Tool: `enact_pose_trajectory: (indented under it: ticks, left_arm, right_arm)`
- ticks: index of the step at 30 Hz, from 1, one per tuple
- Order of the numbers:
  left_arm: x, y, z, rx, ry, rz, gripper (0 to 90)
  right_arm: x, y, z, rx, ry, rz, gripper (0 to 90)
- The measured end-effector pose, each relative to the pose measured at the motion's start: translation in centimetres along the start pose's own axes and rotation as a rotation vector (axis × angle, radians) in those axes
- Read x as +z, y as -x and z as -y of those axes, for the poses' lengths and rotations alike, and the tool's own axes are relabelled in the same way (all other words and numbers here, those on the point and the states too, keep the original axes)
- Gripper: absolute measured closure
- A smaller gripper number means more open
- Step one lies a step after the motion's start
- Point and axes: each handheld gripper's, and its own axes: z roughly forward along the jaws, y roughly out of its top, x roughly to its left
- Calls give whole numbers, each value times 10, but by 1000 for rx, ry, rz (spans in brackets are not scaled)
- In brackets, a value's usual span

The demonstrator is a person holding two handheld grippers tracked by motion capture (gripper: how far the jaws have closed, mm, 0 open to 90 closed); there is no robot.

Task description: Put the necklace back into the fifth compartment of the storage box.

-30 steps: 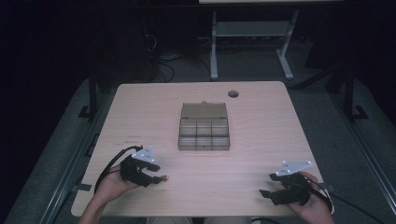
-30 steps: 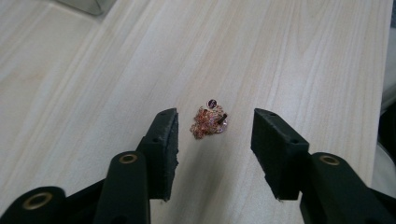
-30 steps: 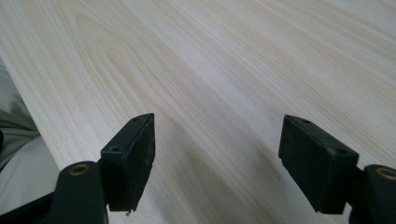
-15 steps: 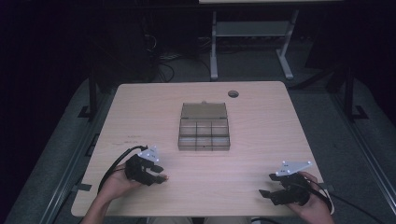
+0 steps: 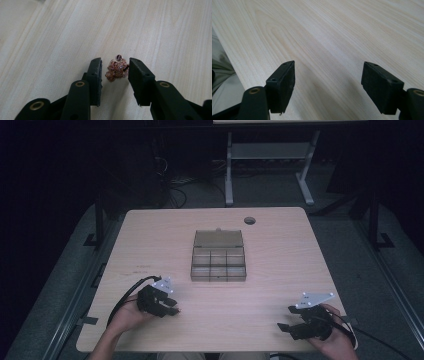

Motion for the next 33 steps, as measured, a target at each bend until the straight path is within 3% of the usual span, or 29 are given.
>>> enact_pose_trajectory:
  ticks: [5, 14, 17, 26, 33]
  left_arm:
    - [1, 3, -1, 17, -9, -16, 677]
    - [2, 10, -4, 97, -39, -73, 793]
    - [3, 12, -6, 101, -40, -78, 844]
    - [1, 7, -5, 62, -32, -52, 861]
    - [-11, 9, -7, 53, 33, -45, 861]
  right_arm:
    - [0, 0, 0, -2, 1, 2, 268]
    - [0, 0, 0, -7, -3, 3, 268]
    - [-1, 0, 0, -7, -2, 4, 269]
    - [-1, 0, 0, -5, 0, 5, 269]
    - [-1, 0, 0, -4, 0, 6, 269]
